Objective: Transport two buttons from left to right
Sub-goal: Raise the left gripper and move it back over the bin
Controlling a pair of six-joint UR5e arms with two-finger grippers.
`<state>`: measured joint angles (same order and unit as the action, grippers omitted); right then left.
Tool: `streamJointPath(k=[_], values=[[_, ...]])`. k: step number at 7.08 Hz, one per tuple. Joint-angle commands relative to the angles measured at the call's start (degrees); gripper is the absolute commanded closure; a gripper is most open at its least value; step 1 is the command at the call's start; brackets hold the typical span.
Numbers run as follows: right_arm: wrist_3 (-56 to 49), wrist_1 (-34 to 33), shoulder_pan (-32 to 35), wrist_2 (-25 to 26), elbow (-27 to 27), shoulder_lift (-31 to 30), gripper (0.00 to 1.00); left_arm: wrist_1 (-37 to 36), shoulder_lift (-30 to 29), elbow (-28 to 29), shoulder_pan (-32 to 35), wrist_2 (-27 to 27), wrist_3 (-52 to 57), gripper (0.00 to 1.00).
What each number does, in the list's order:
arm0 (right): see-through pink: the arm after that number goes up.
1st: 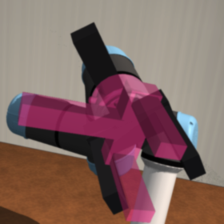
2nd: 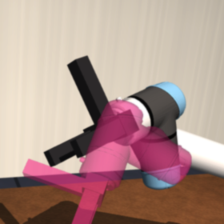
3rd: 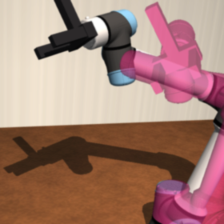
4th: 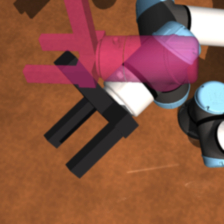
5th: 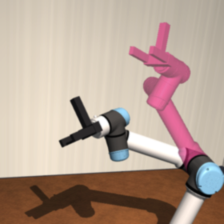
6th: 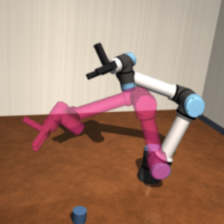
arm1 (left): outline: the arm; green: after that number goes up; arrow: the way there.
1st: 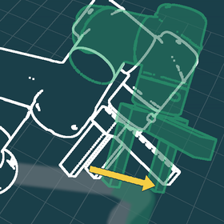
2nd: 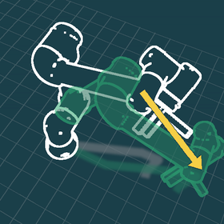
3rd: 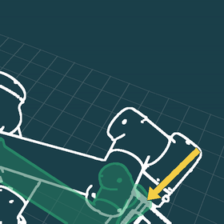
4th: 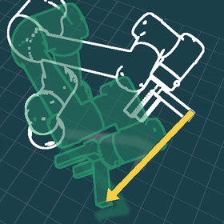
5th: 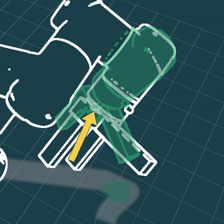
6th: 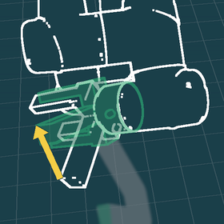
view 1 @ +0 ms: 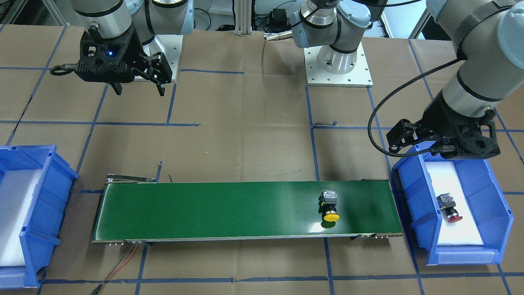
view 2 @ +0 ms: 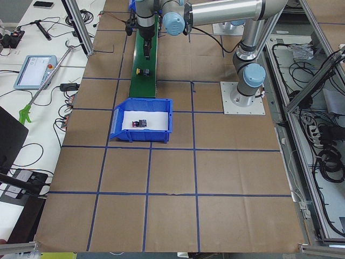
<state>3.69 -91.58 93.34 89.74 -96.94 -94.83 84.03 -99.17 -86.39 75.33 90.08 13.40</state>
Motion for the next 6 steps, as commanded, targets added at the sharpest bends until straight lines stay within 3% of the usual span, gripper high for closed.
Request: streamJointPath(k=[1, 4, 6], values=[[0.0, -0.1, 0.0, 0.0, 0.0, 0.0, 0.00, 0.0, -0.3, 0.2, -6.7, 0.2, 9.8, 0.00], [0.0, 0.0, 0.0, 0.0, 0.0, 0.0, 0.00, -1.2, -4.0, 1.3, -16.9, 0.3, 21.4, 0.01], [0.0, -0.1, 0.0, 0.0, 0.0, 0.0, 0.00, -1.1, -8.8, 6.4, -18.2, 0.3, 23.8, 0.01]])
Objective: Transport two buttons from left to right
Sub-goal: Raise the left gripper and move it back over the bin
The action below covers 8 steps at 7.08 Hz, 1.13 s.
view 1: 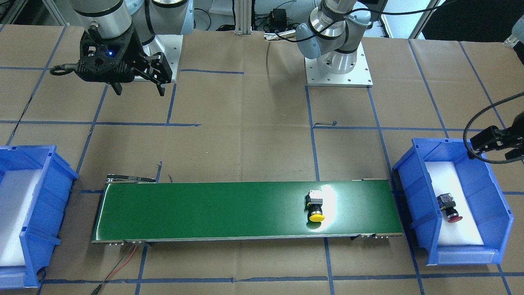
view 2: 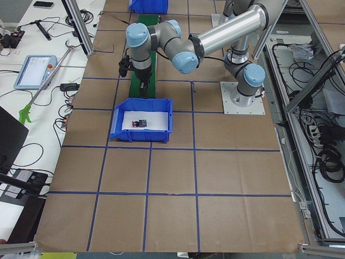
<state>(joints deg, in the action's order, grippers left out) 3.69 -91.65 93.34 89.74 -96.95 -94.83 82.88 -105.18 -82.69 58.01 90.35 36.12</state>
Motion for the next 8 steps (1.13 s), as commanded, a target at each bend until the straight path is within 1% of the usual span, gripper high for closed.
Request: streamJointPath(k=[1, 2, 4, 5, 6, 8], values=[[0.0, 0.0, 0.0, 0.0, 0.0, 0.0, 0.00, 0.0, -3.1, 2.3, -0.5, 0.1, -1.3, 0.01], [0.0, 0.0, 0.0, 0.0, 0.0, 0.0, 0.00, -0.3, -4.1, 2.5, -0.4, -0.3, -2.9, 0.01], [0.0, 0.1, 0.0, 0.0, 0.0, 0.3, 0.00, -8.3, -6.9, 0.5, 0.3, -0.4, -3.3, 0.01], [0.1, 0.1, 0.0, 0.0, 0.1, 0.5, 0.00, -11.1, -8.8, -0.2, 0.6, -0.5, -3.4, 0.01], [0.1, 0.1, 0.0, 0.1, 0.1, 0.5, 0.00, -14.5, -9.9, -1.7, 0.6, -0.4, -3.3, 0.01], [0.0, -0.2, 0.0, -0.1, -0.7, 1.3, 0.00, -22.5, -10.9, -7.5, 0.7, -0.5, -3.4, 0.01]])
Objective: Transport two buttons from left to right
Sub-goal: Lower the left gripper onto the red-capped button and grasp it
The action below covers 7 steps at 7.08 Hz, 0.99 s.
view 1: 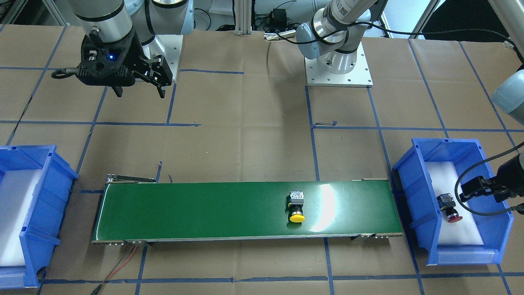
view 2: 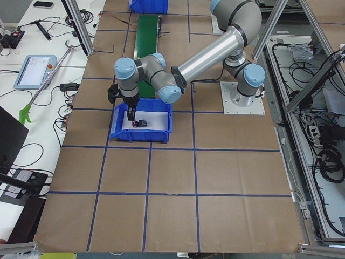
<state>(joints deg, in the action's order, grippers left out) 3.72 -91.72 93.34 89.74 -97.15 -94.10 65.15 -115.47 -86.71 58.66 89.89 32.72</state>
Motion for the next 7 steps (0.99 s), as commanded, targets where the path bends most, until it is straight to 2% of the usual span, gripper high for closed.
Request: streamJointPath(k=[1, 3, 7], values=[[0.1, -1.1, -0.1, 0.0, -0.5, 2.0, 0.00, -8.8, -0.6, -6.3, 0.0, 0.0, -0.1, 0.01], [0.1, -1.6, -0.1, 0.0, -0.5, 2.1, 0.00, -11.4, -1.6, -8.6, 0.0, -0.1, -0.3, 0.01], [0.1, -1.7, -0.1, 0.0, -0.1, 2.0, 0.00, -13.5, -4.5, -8.5, 0.0, -0.5, -0.3, 0.01]])
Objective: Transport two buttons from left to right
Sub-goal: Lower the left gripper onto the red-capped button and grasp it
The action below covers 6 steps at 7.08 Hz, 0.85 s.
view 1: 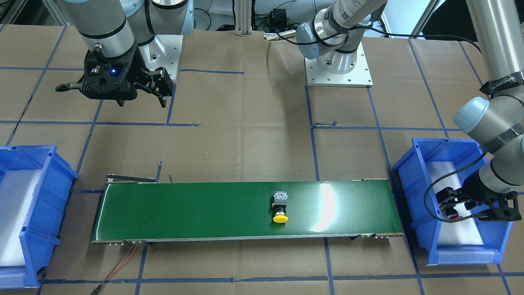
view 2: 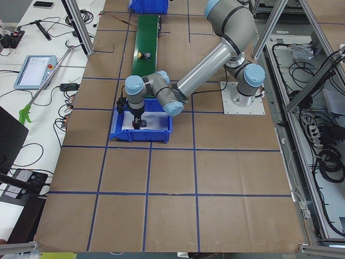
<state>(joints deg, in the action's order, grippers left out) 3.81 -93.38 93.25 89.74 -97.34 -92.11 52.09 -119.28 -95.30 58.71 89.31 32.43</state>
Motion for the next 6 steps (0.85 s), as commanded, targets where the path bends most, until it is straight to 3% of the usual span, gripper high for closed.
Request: streamJointPath(k=[1, 3, 5, 6], values=[[0.0, 0.0, 0.1, 0.0, 0.2, 0.0, 0.00, -0.4, -0.8, 0.1, 0.0, 0.1, 0.0, 0.04], [0.0, 0.0, 0.0, 0.0, 0.2, 0.0, 0.00, -0.4, -1.5, 0.2, -0.1, -0.4, -0.8, 0.31], [0.0, 0.0, 0.0, 0.0, 0.4, 0.0, 0.00, 0.1, -1.4, 1.5, -0.1, -0.1, -2.0, 0.77], [0.0, -0.1, 0.0, 0.0, 0.4, 0.0, 0.00, 0.4, -1.0, 1.9, 0.0, 0.0, -1.9, 0.90]])
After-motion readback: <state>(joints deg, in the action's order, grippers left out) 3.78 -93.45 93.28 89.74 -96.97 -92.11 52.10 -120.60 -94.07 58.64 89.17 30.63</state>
